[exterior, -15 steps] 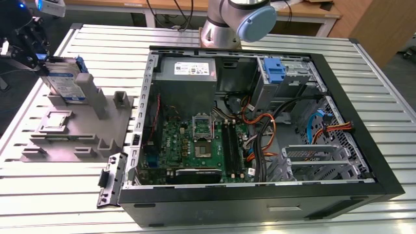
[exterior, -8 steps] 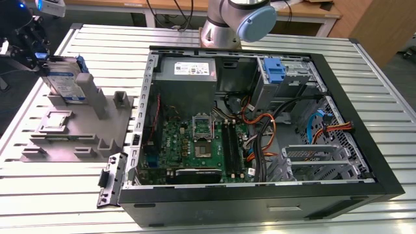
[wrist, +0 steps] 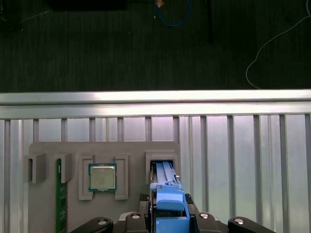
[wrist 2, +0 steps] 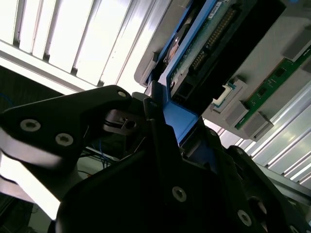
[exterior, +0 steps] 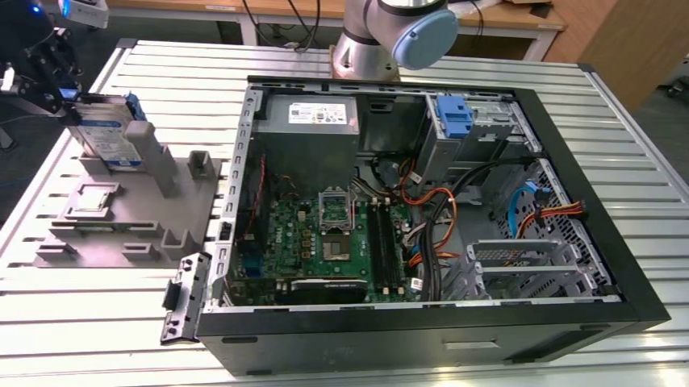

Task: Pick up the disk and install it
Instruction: 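Pick up the disk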

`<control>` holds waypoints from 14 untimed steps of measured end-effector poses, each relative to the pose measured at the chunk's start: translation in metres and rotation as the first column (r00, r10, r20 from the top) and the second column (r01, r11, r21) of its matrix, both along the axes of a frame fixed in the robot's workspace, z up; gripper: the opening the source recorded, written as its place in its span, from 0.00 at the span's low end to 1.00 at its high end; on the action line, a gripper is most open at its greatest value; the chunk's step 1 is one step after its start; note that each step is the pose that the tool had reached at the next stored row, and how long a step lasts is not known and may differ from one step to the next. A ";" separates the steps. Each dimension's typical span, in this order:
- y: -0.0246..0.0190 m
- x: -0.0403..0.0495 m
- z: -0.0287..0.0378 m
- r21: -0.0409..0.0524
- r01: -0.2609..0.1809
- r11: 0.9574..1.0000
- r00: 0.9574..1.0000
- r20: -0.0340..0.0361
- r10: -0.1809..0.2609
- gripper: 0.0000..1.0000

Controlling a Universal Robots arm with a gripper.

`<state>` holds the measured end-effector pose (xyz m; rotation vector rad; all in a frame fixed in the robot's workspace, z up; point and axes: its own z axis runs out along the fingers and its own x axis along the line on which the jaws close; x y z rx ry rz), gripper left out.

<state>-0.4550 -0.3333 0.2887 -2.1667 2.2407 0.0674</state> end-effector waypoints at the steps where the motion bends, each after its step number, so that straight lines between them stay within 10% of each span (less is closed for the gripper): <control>1: 0.0000 0.0000 0.0000 0.000 0.000 1.000 1.000 0.000 0.000 0.37; 14: 0.0000 0.0000 0.0002 0.000 0.000 1.000 1.000 0.000 0.000 0.37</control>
